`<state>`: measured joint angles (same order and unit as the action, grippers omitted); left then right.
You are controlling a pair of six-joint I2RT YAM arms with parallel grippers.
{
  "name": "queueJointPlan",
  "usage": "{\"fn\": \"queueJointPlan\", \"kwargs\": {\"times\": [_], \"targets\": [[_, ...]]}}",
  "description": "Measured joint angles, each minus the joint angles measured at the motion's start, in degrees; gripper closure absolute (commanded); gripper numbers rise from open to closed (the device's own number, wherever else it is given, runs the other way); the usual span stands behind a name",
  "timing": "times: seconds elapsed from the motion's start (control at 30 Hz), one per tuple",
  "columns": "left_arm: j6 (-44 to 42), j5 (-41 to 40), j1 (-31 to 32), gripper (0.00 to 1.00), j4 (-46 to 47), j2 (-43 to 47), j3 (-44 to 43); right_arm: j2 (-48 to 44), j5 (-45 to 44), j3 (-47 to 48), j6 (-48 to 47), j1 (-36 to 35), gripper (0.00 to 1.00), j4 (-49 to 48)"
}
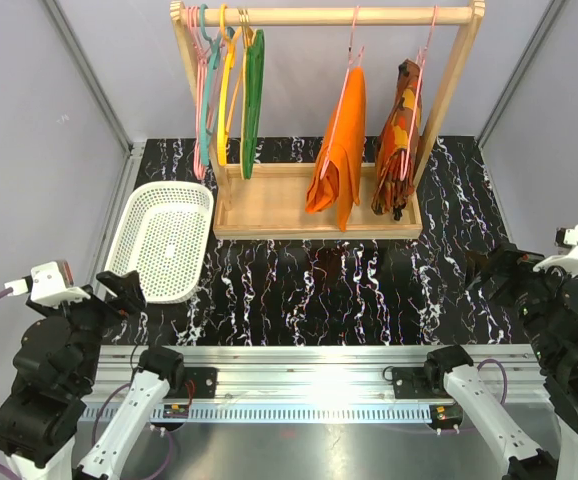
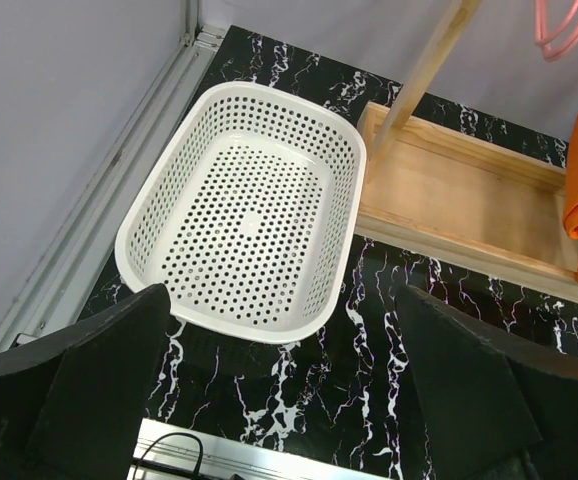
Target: Remove the trousers from the hanger
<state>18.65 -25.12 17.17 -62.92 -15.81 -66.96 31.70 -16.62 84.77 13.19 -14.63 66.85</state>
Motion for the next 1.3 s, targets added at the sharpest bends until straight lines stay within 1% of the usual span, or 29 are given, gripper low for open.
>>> {"fn": "queueJointPlan", "kwargs": {"times": [0.13,0.23,0.47,0.63,0.73,0.77,0.83,0.9,1.07,1.13,1.3], "targets": [[0.28,0.46,0.0,0.01,0.04,0.04,-0.94,-0.37,1.64,-1.38,-0.13,0.0,0.01,-1.53],[0.7,1.07,0.0,0.01,0.15,0.04,-1.66,-0.57,5.18,-1.68,-0.26,-0.02,0.01,-3.23],[2.71,6.21,0.0,0.01,1.92,-0.74,-4.02,0.9,19.67,-1.88,1.53,-0.04,0.01,-11.96],[4.13,9.75,0.0,0.01,3.63,-2.32,-5.42,8.98,30.14,1.2,5.01,-0.07,0.0,-18.78],[4.55,11.02,0.0,0.01,4.02,-3.06,-5.97,15.61,33.62,4.52,7.23,-0.07,0.0,-22.34],[4.68,11.37,0.0,0.01,4.09,-3.21,-6.19,18.01,34.16,5.92,7.82,-0.11,0.02,-23.12],[4.9,11.78,0.0,0.01,4.11,-3.43,-6.58,23.21,34.1,9.35,9.18,-0.11,0.09,-23.91],[4.96,12.11,0.0,0.01,4.15,-3.48,-6.86,27.82,32.94,12.87,10.32,-0.11,0.12,-24.24],[4.26,12.11,0.0,0.01,3.87,-3.56,-6.93,38.73,26.67,20.44,12.28,-1.95,0.13,-23.06],[3.56,11.56,0.0,0.01,3.41,-3.82,-6.91,42.27,23.04,23.71,12.31,-4.74,0.13,-21.42],[2.19,10.36,0.0,0.01,2.78,-4.46,-4.96,50.51,10.82,33.31,11.13,-13.64,0.12,-16.94]]}}
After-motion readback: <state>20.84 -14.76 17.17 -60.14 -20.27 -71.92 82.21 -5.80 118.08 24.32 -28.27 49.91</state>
